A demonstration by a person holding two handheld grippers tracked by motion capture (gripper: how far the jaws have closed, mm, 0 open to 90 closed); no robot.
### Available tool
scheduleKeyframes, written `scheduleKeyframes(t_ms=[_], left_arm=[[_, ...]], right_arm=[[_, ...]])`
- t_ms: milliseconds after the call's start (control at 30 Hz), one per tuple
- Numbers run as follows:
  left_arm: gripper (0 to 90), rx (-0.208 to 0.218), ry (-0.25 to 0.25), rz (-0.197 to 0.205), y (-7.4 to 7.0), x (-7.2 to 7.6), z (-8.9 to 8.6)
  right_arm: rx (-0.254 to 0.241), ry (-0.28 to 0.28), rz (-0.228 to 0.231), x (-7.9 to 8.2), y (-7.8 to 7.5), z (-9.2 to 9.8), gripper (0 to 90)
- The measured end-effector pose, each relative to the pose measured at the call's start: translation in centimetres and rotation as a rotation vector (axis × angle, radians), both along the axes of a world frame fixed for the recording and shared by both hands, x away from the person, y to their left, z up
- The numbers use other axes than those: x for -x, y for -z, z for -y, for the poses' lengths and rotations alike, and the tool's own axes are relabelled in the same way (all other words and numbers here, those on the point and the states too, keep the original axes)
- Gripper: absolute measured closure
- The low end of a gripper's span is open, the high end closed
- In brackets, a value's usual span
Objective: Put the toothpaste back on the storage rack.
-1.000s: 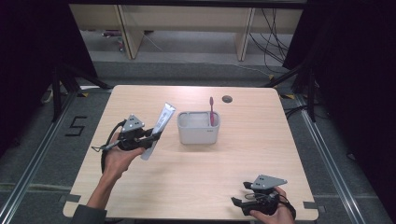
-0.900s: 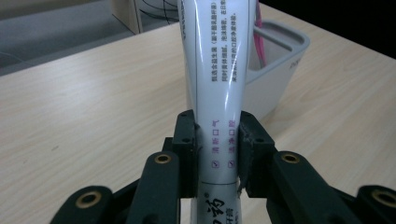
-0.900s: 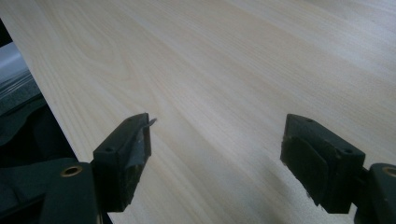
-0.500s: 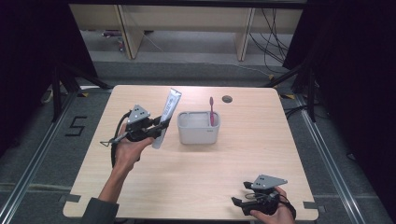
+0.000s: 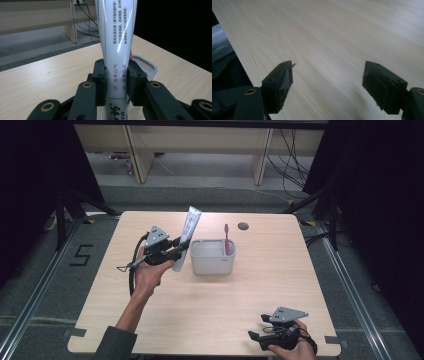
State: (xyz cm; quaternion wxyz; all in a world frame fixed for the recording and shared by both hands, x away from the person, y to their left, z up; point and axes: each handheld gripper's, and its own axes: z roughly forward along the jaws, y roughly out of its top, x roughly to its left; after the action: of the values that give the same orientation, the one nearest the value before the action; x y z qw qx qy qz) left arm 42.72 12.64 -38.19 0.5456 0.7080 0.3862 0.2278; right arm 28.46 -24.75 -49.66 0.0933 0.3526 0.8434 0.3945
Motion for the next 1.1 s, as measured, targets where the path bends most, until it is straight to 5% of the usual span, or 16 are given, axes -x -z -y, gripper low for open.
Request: scheduleKeyframes(t_ms=[1100], left_arm=[[71.6, 0.052, -0.004, 0.041, -0.9, -3.3, 5.5]], right_arm=[[-0.007, -0.012, -0.006, 0.0, 0.0, -0.1, 25.0]])
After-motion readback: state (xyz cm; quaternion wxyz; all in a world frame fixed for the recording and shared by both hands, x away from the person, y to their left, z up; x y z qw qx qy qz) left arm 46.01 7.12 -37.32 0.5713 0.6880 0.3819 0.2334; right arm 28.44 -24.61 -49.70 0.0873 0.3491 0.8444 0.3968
